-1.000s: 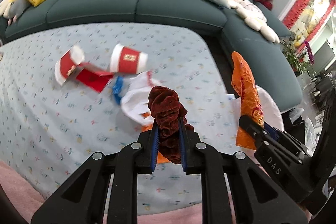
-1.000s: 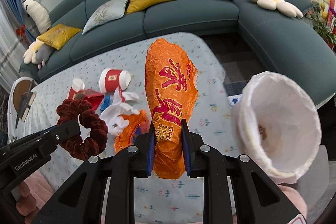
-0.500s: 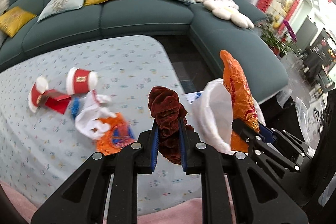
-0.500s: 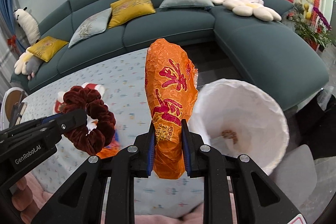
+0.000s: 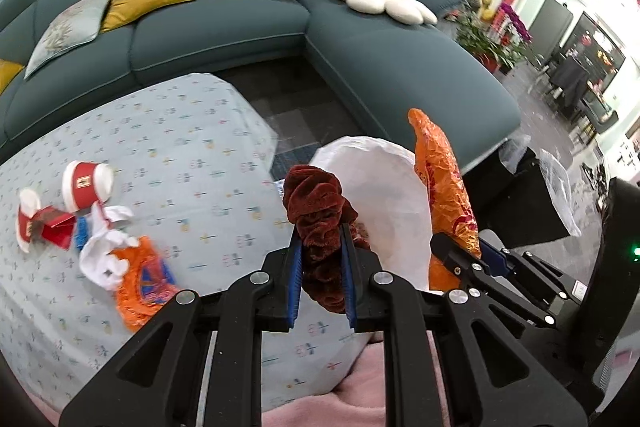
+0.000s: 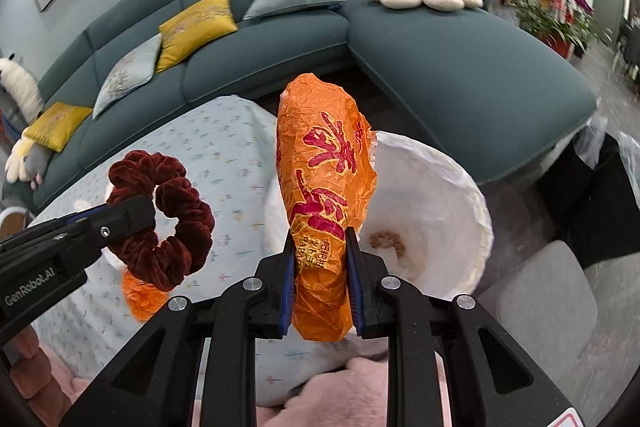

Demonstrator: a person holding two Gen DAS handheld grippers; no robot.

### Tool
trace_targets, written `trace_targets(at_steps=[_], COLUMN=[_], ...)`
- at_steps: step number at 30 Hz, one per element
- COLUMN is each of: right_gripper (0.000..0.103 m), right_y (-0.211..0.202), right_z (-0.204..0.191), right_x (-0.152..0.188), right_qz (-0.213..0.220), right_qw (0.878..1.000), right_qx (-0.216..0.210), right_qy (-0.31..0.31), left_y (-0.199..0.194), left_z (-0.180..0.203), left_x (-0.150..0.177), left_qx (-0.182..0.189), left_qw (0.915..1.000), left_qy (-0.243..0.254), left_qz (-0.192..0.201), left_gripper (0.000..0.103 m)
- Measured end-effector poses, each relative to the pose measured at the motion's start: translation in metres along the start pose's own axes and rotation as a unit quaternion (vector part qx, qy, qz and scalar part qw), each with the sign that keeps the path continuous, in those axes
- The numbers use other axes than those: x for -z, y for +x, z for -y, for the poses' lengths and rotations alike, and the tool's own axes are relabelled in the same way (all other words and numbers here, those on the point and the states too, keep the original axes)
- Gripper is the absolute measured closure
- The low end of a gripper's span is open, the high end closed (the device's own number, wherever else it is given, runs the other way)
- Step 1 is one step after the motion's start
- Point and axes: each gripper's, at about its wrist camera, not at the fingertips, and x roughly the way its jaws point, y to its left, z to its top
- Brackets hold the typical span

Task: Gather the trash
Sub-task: 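Carry both items over the bin and open the left tool to drop the scrunchie, then lower the orange bag into the bin and open the right tool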

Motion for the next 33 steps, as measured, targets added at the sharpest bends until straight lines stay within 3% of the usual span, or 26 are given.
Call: trace_targets(at_steps=[14, 18, 33], right_gripper=[0.082, 0.082, 0.079], right_y=[0.017, 0.021, 0.037], right_z=[0.056, 0.067, 0.055], right_x=[0.009, 0.009, 0.008], right_qz=[-0.016, -0.018, -0.028], right_qw=[0.998, 0.998, 0.998], right_qx=[0.014, 0.019, 0.015], right_qy=[0.052, 0.060, 0.051], left_y=[0.045, 0.053, 0.049], left_z=[0.054, 0.061, 0.038], left_x=[-0.008, -0.012, -0.007], left_qx=[0.021, 0.022, -0.012], left_qw=[0.9987, 0.9986, 0.9995], left_qy=[0.031, 0.026, 0.006], left_qz=[-0.035, -0.040, -0.027], left_gripper=[0.082, 0.065, 0.056])
